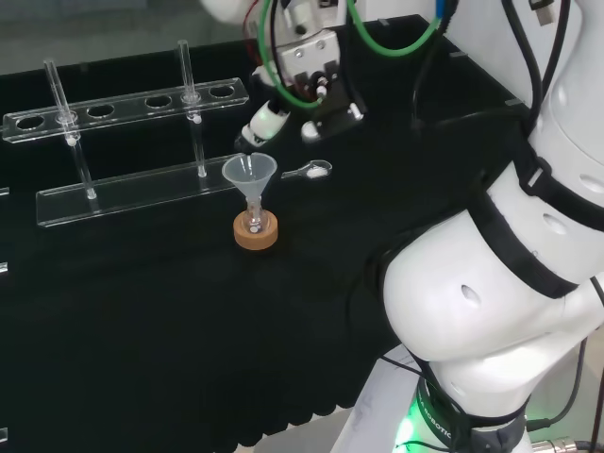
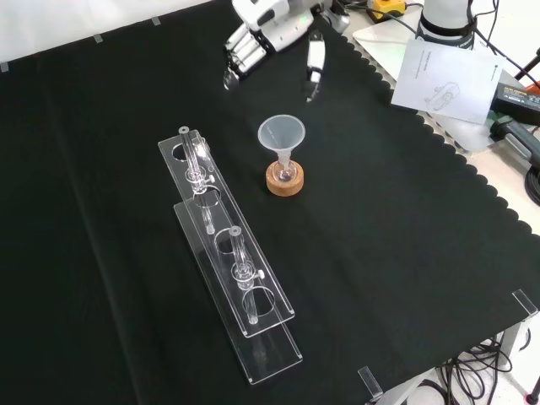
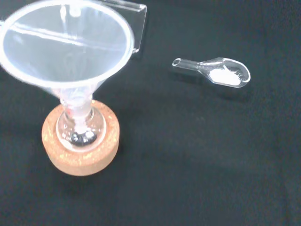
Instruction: Pick up the weighing funnel.
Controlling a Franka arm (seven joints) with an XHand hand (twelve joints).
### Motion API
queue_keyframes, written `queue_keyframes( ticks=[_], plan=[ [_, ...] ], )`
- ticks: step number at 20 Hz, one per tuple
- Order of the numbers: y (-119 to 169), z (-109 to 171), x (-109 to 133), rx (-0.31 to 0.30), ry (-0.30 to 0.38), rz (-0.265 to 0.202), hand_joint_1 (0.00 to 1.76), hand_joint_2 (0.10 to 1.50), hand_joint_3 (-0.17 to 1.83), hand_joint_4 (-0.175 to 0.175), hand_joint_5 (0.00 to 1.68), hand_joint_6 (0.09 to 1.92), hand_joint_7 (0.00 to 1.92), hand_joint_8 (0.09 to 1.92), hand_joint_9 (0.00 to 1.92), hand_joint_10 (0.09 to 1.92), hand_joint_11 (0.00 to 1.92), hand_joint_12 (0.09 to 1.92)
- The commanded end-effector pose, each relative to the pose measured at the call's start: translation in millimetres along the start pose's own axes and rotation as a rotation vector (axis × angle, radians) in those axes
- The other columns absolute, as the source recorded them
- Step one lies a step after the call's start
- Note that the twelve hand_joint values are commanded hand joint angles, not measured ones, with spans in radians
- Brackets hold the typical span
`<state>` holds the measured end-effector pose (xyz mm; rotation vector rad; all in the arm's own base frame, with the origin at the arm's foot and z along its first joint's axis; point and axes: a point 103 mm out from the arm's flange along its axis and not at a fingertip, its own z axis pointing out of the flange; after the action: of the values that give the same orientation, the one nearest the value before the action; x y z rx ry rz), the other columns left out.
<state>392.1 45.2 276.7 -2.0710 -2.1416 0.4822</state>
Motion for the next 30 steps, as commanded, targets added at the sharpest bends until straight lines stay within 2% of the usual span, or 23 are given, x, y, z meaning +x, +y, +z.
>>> queue_keyframes(
  ticks=[1,8,10,12,15,20,24,27,30],
  plan=[
    [10.0,-7.8,-29.7,-0.019,0.108,0.000,0.52,0.73,0.16,-0.029,0.35,0.09,0.07,0.64,0.35,0.70,0.20,1.41],
    [42.1,-5.7,-59.5,-0.010,0.161,0.014,0.53,0.74,0.16,-0.028,0.36,0.09,0.11,0.65,0.39,0.69,0.23,1.40],
    [55.2,-3.5,-69.8,0.017,0.181,0.008,0.57,0.74,0.16,-0.030,0.39,0.09,0.16,0.66,0.44,0.68,0.25,1.39],
    [69.8,-0.3,-82.0,0.012,0.197,0.000,0.65,0.75,0.17,-0.031,0.40,0.09,0.19,0.67,0.47,0.67,0.27,1.38],
    [91.5,9.2,-100.1,0.023,0.200,0.012,0.74,0.75,0.20,-0.032,0.41,0.09,0.21,0.66,0.51,0.64,0.30,1.37],
    [116.3,29.4,-116.3,0.073,0.141,0.021,0.80,0.73,0.25,-0.031,0.43,0.09,0.23,0.65,0.55,0.60,0.31,1.36],
    [130.2,54.4,-121.9,0.106,0.144,0.022,0.83,0.72,0.26,-0.029,0.44,0.09,0.24,0.65,0.55,0.60,0.32,1.36],
    [138.1,75.2,-123.3,0.106,0.140,0.022,0.84,0.71,0.28,-0.025,0.47,0.09,0.26,0.65,0.56,0.59,0.33,1.34],
    [143.8,92.5,-121.3,0.112,0.090,0.023,0.85,0.67,0.37,-0.022,0.54,0.09,0.33,0.65,0.61,0.56,0.36,1.33]
  ],
)
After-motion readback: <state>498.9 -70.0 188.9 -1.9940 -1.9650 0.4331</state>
